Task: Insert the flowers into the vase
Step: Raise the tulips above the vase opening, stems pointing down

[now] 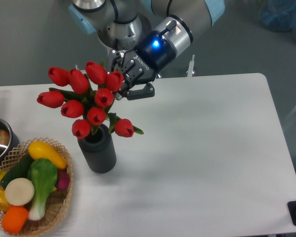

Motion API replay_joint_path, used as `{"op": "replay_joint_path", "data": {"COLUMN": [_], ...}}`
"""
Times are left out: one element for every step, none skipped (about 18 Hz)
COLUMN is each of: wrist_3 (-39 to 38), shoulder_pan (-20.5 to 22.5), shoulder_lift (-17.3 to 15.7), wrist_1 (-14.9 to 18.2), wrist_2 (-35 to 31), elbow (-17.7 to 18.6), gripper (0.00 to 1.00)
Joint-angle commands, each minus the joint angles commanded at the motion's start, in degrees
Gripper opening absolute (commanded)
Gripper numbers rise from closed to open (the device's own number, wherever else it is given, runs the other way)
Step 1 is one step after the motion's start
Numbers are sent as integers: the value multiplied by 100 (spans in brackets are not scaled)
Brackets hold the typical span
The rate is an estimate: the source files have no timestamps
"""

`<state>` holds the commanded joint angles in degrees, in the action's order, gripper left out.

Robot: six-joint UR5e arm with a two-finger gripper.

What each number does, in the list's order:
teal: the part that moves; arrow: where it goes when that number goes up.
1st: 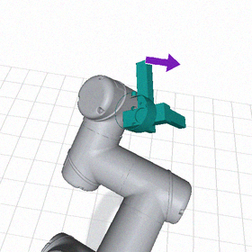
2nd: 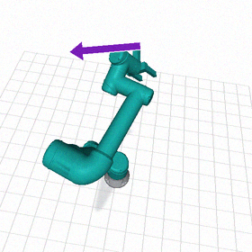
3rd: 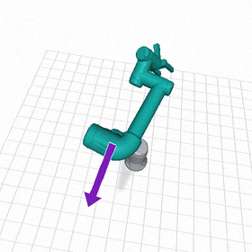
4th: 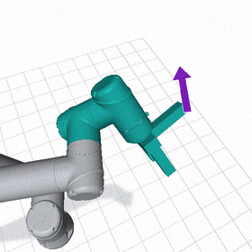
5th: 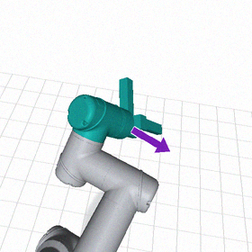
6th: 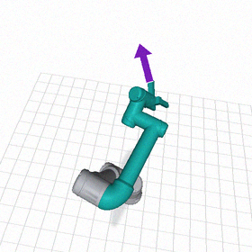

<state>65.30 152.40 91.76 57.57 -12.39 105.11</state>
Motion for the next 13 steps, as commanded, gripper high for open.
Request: {"op": "replay_joint_path", "data": {"wrist_3": [0, 0, 0, 0, 0, 0, 0, 0, 0, 0, 0, 0, 0], "shoulder_pan": [0, 0, 0, 0, 0, 0, 0, 0, 0, -9, -9, -17, -18], "shoulder_lift": [-9, -9, -9, -35, -44, -53, -61, -88, -105, -140, -141, -141, -132], "wrist_1": [-53, -97, -123, -124, -124, -124, -124, -124, -132, -132, -159, -185, -229], "wrist_2": [9, 17, 61, 114, 158, 202, 263, 316, 351, 352, 352, 369, 456], "elbow": [35, 70, 106, 115, 115, 115, 115, 123, 193, 229, 246, 273, 282], "gripper": [0, 0, 0, 0, 0, 0, 0, 0, 0, 0, 0, 0, 0]}}
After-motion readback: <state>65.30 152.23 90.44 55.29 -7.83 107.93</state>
